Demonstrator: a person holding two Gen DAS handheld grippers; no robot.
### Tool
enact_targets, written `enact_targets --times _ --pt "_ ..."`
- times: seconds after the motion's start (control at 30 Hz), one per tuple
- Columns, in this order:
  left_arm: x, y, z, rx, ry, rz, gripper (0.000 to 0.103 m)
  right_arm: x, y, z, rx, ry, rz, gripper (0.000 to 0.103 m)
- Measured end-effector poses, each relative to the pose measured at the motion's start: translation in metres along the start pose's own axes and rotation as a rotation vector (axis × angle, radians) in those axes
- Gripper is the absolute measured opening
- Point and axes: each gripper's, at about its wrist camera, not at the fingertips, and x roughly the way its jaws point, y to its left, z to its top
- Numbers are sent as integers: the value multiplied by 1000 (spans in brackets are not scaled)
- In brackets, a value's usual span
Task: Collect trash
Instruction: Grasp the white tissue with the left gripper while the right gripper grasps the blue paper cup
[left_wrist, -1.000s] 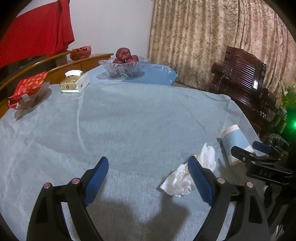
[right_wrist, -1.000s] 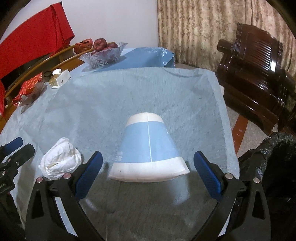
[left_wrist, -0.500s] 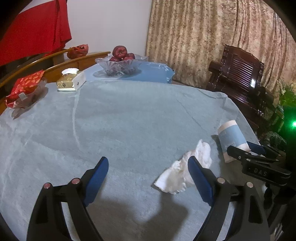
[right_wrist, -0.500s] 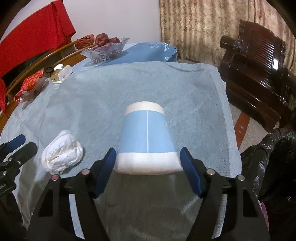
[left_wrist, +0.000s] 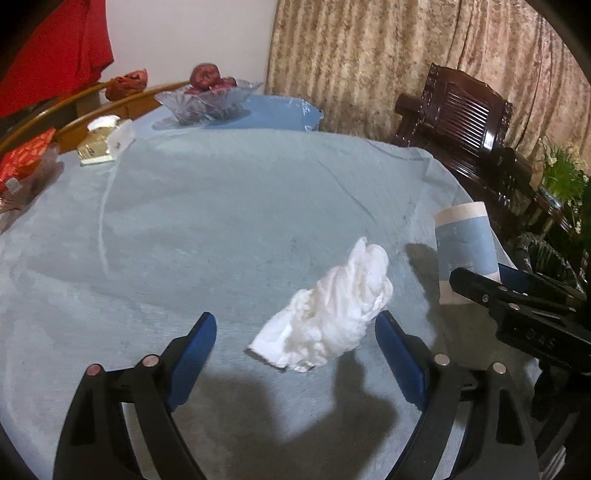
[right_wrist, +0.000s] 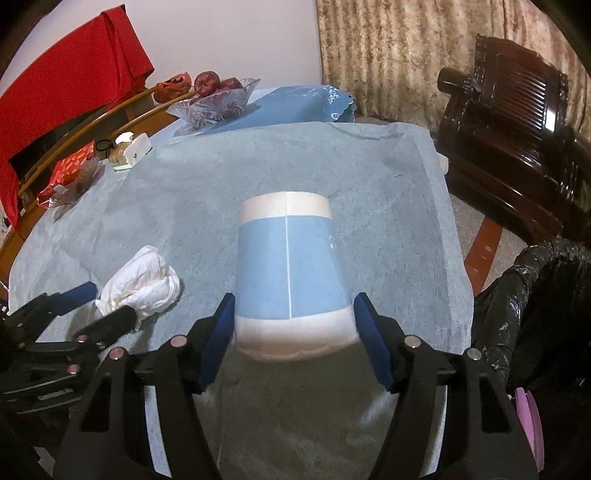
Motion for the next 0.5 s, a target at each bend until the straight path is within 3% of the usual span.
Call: enact_targets --times 0.07,0.13,0.2,0.27,0.37,0.5 --pt "7 -3 1 5 22 -8 81 -1 0 0 -1 -1 2 63" --pt "12 -6 1 14 45 -28 66 -2 0 -1 -2 -2 5 63" --pt "13 -8 1 18 47 -28 42 -2 1 -2 -4 -1 9 61" --pt "13 -8 1 13 49 -44 29 -4 0 -2 -3 -2 13 58" --pt "9 -7 3 2 36 -46 22 -7 1 -2 -4 -2 21 52" --pt "-2 -8 6 -11 6 -41 21 -14 3 -3 -9 -9 33 47"
